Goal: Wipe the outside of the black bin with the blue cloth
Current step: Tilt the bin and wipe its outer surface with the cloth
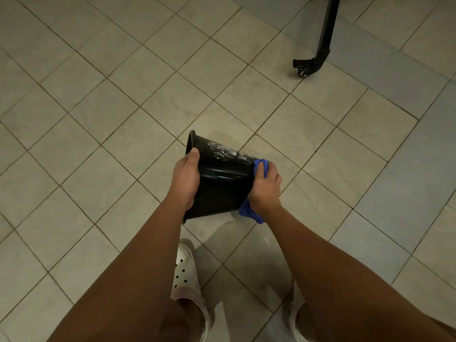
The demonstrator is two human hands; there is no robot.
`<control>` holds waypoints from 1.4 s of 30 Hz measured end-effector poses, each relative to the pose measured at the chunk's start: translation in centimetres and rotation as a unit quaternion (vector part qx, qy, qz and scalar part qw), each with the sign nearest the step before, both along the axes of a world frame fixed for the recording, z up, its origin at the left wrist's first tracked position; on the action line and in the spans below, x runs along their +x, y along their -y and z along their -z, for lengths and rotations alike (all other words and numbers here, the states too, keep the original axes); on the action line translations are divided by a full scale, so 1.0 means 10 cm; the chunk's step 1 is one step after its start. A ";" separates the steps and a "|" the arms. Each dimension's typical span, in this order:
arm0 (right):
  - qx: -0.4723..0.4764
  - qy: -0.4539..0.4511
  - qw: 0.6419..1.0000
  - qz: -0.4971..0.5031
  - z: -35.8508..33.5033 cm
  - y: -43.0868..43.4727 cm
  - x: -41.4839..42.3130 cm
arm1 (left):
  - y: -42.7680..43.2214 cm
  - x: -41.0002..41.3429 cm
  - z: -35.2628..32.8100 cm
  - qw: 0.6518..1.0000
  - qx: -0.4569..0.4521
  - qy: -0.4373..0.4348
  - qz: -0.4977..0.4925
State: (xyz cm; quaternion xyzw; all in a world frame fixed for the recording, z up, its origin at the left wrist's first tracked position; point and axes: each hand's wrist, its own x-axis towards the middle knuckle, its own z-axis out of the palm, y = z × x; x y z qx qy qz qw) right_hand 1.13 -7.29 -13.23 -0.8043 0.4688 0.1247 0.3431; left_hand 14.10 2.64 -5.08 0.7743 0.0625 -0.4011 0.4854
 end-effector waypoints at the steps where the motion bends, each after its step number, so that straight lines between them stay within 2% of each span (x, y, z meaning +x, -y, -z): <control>1: 0.026 0.003 0.999 0.023 -0.03 0.02 -0.01 | 0.00 0.02 -0.01 1.000 0.001 -0.017 0.003; 5: 0.050 0.024 0.997 0.058 -0.03 0.03 -0.01 | -0.03 0.11 -0.05 0.995 0.016 -0.092 -0.015; 10: 0.031 0.058 0.995 0.071 0.00 0.06 -0.07 | 0.01 0.15 -0.03 0.994 0.018 -0.104 -0.033; 13: 0.053 0.073 0.993 0.080 0.02 0.07 -0.11 | 0.07 0.16 -0.05 0.992 0.028 -0.124 -0.024; 18: 0.034 0.114 0.992 0.033 0.05 0.05 -0.14 | 0.08 0.21 -0.06 0.992 0.032 -0.125 -0.015; 25: -0.095 0.114 0.988 -0.049 0.11 -0.13 -0.31 | 0.03 0.27 -0.11 0.995 0.060 -0.076 0.009; 28: -0.061 0.141 0.986 -0.064 0.12 -0.28 -0.36 | 0.04 0.25 -0.10 0.997 0.079 -0.020 0.015; 31: -0.098 0.135 0.978 -0.122 0.19 -0.35 -0.36 | 0.06 0.22 -0.05 0.994 0.087 0.051 0.052; 34: -0.096 0.122 0.977 -0.149 0.12 -0.29 -0.27 | 0.04 0.20 -0.04 0.992 0.080 0.080 0.063; 38: -0.054 0.088 0.992 -0.076 0.09 -0.24 -0.22 | 0.02 0.17 -0.02 0.988 0.066 0.114 0.081; 42: -0.076 0.073 0.991 -0.082 0.09 -0.38 -0.23 | 0.03 0.18 0.00 0.982 0.079 0.144 0.097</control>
